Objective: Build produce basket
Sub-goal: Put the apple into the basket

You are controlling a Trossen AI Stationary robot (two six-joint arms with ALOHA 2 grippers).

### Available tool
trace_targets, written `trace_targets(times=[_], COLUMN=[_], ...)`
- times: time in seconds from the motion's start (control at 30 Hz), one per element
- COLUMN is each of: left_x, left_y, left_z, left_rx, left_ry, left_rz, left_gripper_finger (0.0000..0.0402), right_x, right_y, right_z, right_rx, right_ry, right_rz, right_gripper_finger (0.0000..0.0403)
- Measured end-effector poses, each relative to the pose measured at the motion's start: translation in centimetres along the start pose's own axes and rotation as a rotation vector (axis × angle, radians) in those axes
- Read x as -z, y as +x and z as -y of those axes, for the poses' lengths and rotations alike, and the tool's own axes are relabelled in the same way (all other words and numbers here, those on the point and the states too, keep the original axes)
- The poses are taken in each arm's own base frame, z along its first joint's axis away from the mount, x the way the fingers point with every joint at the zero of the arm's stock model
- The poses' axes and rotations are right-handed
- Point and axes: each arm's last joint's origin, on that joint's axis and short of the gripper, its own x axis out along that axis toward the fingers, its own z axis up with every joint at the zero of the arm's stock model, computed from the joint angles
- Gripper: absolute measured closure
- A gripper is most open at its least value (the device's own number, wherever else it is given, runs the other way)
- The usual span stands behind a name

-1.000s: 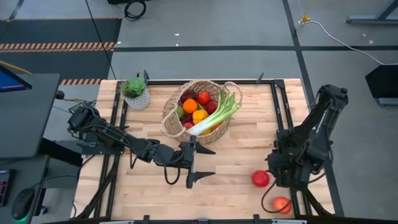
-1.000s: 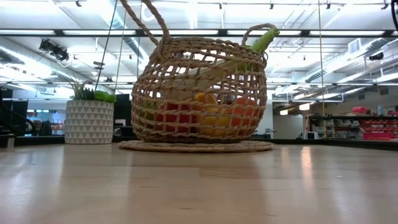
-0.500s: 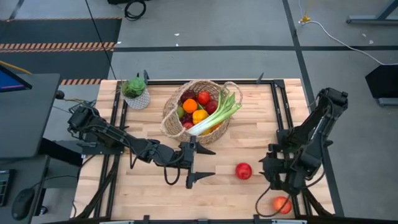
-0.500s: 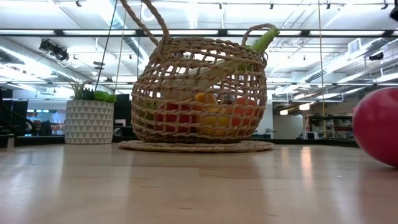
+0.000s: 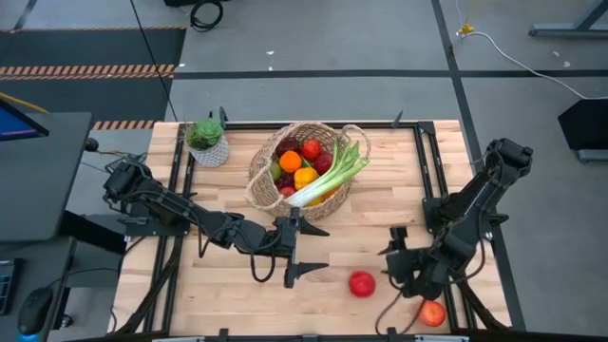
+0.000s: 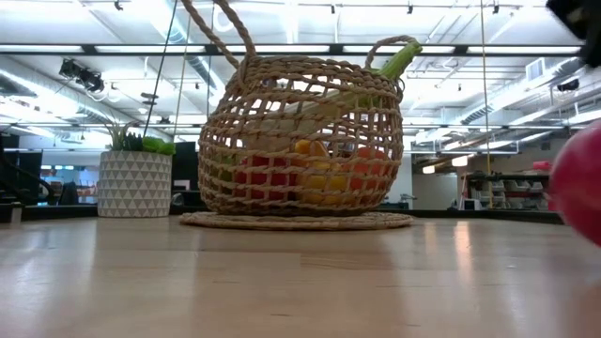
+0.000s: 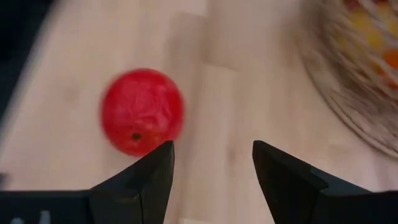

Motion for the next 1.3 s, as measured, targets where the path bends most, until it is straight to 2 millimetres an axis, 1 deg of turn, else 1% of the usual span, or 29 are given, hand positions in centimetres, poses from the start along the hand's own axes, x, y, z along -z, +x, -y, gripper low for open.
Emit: trace_targets(times=[0.13, 0.23, 0.33, 0.57, 0.7, 0.8, 0.9, 1.07, 1.2, 1.3], left_x=[0.0, 0.0, 0.0, 0.0, -0.1, 0.0, -0.1, -0.1, 0.0, 0.0], left_y=[0.0, 0.0, 0.0, 0.0, 0.0, 0.0, 0.0, 0.0, 0.0, 0.0], left_z=[0.0, 0.0, 0.0, 0.0, 0.0, 0.0, 0.0, 0.0, 0.0, 0.0], left_rx=[0.000, 0.000, 0.000, 0.000, 0.000, 0.000, 0.000, -0.001, -0.001, -0.001], left_ry=[0.000, -0.001, -0.002, -0.002, -0.002, -0.001, -0.001, 0.000, 0.000, 0.000], left_rz=[0.001, 0.003, 0.004, 0.004, 0.004, 0.003, 0.004, 0.003, 0.003, 0.003], left_gripper_finger=[0.0047, 0.0047, 0.0047, 0.0047, 0.0047, 0.0047, 0.0047, 0.0047, 0.0047, 0.0047], right_x=[-0.9, -1.2, -1.0, 0.2, 0.4, 0.3, 0.1, 0.1, 0.5, 1.1], right_y=[-0.5, -0.5, 0.1, 2.2, 2.7, 2.6, 1.9, 0.9, 0.7, 0.6], right_z=[-1.7, -2.5, -2.9, -3.5, -3.7, -3.6, -3.5, -3.9, -4.3, -4.3], right_rx=[-0.163, -0.227, -0.231, -0.179, -0.175, -0.191, -0.213, -0.325, -0.395, -0.396], right_ry=[-0.057, -0.058, -0.059, -0.089, -0.094, -0.065, -0.041, -0.035, 0.001, 0.031], right_rz=[0.086, 0.116, 0.093, 0.006, -0.021, -0.030, -0.010, -0.015, -0.080, -0.154], right_gripper_finger=[0.0179, 0.0179, 0.0179, 0.0179, 0.0179, 0.0179, 0.0179, 0.0179, 0.0179, 0.0179])
